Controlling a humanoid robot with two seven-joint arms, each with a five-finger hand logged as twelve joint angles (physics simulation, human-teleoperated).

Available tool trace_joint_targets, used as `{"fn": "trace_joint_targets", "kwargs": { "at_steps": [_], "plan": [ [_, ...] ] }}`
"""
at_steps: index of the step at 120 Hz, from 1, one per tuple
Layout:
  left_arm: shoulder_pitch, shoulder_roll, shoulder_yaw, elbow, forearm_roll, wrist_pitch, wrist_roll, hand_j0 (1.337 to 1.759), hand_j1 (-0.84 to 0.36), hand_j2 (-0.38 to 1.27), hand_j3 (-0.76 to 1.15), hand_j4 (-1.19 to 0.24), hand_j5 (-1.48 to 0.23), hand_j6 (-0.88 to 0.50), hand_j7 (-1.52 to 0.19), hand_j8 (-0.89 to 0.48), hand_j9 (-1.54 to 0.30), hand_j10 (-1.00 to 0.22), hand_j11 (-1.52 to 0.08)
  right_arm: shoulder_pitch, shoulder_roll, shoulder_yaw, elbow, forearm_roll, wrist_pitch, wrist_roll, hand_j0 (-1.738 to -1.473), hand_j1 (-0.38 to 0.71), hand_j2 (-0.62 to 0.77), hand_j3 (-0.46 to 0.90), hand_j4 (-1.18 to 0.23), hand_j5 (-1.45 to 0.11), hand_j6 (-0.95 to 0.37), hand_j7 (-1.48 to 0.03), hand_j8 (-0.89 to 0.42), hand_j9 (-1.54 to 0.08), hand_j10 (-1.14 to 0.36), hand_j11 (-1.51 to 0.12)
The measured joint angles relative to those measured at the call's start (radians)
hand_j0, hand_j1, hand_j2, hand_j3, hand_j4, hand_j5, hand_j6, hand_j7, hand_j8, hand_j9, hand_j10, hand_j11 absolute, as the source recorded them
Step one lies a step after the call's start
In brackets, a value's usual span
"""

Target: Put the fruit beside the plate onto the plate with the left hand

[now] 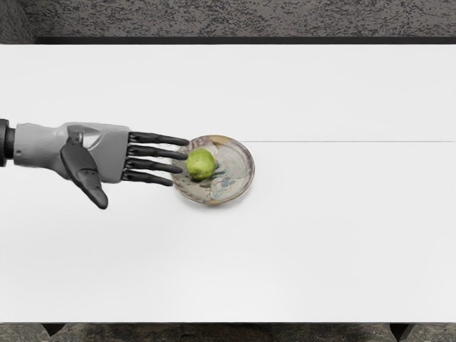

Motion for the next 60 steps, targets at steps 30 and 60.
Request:
{"fn": "trace_joint_targets", "kwargs": {
  "at_steps": [30,60],
  "plan": [
    [0.005,0.135,0.005,0.046,-0.015,-0.003,0.000,1.658,0.32,0.00,0.00,-0.02,-0.03,-0.02,-0.03,-0.02,-0.03,-0.02,-0.03,0.000,0.000,-0.001,0.001,0.000,0.001,0.000,-1.658,-0.35,0.00,0.00,0.00,0.00,0.00,0.00,0.00,0.00,0.00,0.00],
    [0.017,0.153,0.007,0.073,-0.016,-0.004,0.000,1.658,0.33,0.00,0.00,-0.01,-0.02,-0.01,-0.02,-0.01,-0.02,-0.02,-0.02,0.000,0.000,-0.003,0.002,0.000,0.001,0.000,-1.658,-0.35,0.00,0.00,0.00,0.00,0.00,0.00,0.00,0.00,0.00,0.00]
  ]
}}
